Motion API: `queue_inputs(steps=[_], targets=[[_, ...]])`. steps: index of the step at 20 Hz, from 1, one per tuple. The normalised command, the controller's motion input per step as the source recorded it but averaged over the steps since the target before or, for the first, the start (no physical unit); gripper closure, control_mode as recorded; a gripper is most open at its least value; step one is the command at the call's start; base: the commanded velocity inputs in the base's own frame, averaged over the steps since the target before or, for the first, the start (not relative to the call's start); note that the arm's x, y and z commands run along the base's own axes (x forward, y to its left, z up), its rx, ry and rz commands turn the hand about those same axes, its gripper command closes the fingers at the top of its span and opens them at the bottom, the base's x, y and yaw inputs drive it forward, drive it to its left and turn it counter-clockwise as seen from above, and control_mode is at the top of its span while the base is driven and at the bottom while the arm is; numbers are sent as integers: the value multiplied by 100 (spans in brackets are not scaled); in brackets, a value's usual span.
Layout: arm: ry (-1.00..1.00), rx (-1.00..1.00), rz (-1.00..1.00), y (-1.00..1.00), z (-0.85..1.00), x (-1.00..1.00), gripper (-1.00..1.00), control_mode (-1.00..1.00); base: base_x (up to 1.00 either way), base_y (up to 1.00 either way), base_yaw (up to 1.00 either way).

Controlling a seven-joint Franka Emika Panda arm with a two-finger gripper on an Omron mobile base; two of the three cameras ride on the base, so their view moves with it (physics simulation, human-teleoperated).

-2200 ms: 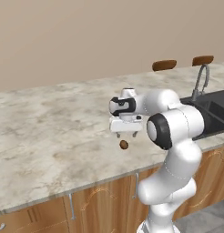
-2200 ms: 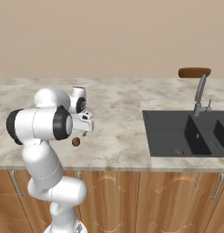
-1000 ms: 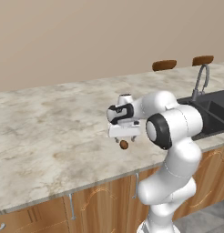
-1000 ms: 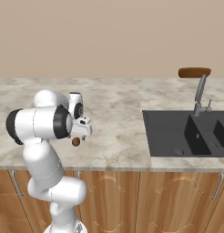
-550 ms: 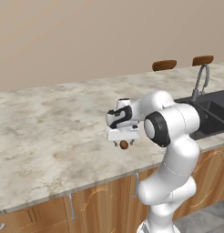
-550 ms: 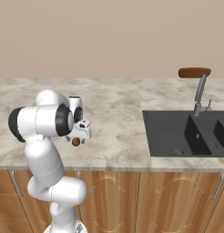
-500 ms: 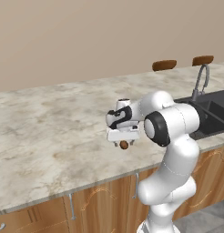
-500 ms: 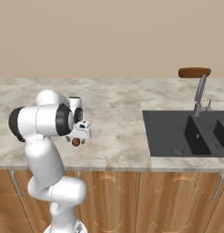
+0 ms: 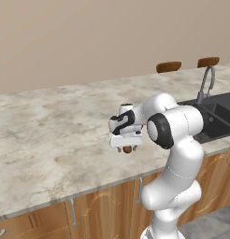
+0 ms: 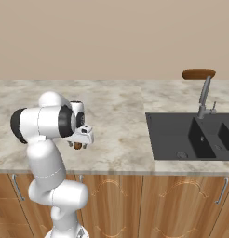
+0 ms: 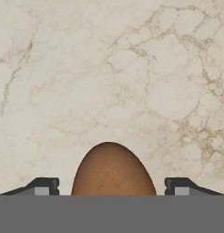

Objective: Gather the eggs and milk located in the vicinity of the sink area and place them right next to the bowl.

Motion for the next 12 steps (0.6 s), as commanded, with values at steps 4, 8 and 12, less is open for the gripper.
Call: queue_inputs(steps=[4, 8, 12], targets=[[0, 0, 0, 0, 0, 0, 100, -100, 0, 0, 0], [0, 0, 0, 0, 56, 0, 100, -100, 0, 0, 0], [0, 0, 2, -3, 100, -24, 100, -100, 0, 0, 0]])
